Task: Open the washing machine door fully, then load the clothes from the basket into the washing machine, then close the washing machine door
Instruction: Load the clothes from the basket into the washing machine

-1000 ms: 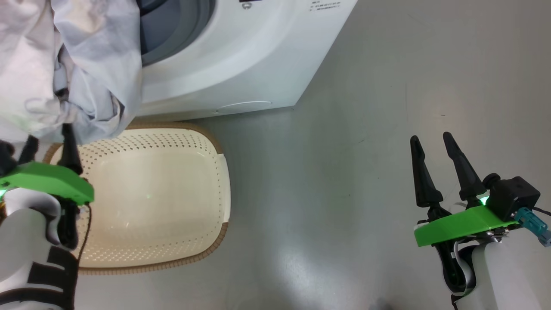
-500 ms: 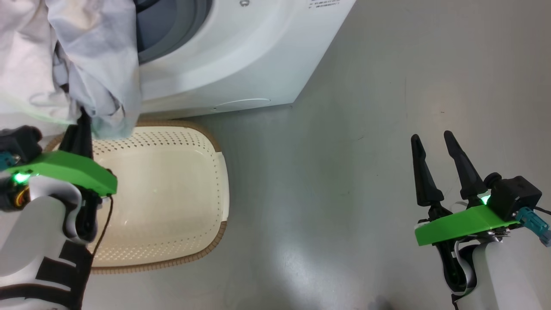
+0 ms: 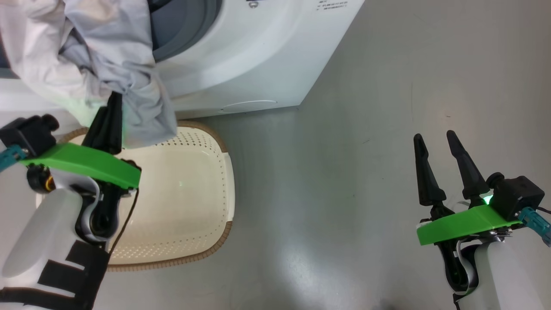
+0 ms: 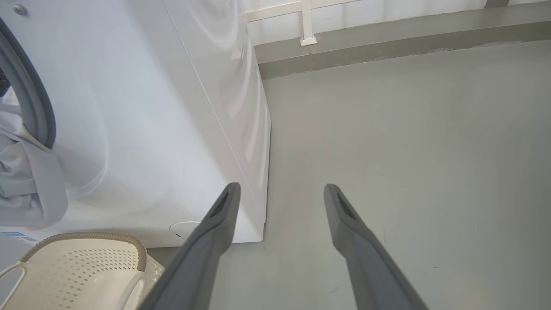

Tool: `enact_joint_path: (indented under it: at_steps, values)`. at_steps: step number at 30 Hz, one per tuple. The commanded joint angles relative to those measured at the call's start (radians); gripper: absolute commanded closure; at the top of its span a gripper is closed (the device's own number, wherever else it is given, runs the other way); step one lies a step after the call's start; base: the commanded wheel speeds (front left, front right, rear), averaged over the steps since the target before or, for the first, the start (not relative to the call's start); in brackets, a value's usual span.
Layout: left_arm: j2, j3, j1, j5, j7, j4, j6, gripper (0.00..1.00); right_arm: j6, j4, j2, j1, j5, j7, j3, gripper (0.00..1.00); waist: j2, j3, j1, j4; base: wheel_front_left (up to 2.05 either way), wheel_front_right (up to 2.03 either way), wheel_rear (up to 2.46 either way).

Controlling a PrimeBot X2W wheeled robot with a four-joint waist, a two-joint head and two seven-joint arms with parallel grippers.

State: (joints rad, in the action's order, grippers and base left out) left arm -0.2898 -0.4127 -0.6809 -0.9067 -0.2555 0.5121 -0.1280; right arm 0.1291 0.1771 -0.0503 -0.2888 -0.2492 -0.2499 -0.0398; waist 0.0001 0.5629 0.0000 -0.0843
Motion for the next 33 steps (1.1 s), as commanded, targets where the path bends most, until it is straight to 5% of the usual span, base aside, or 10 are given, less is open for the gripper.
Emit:
enact_joint_path:
  at_steps: [1,14,33]
  values:
    - [-0.045,0.024,0.010,-0.021,-0.006,-0.045,-0.003,1.00,0.002,-0.024,0.000,-0.002,-0.004,-0.012,0.020,0.00,-0.0001,-0.001,0.0000,0.002,0.00,0.00,0.00]
    - [-0.102,0.087,-0.090,-0.189,-0.006,-0.148,-0.003,1.00,0.002,-0.021,0.000,-0.003,-0.003,-0.012,0.020,0.00,-0.0001,-0.006,0.0000,0.003,0.00,0.00,0.00]
    - [-0.124,-0.153,-0.490,-0.094,-0.006,0.351,-0.003,1.00,0.002,-0.015,0.000,0.003,-0.028,-0.012,0.052,0.00,-0.0001,-0.012,0.0000,-0.040,0.00,0.00,0.00]
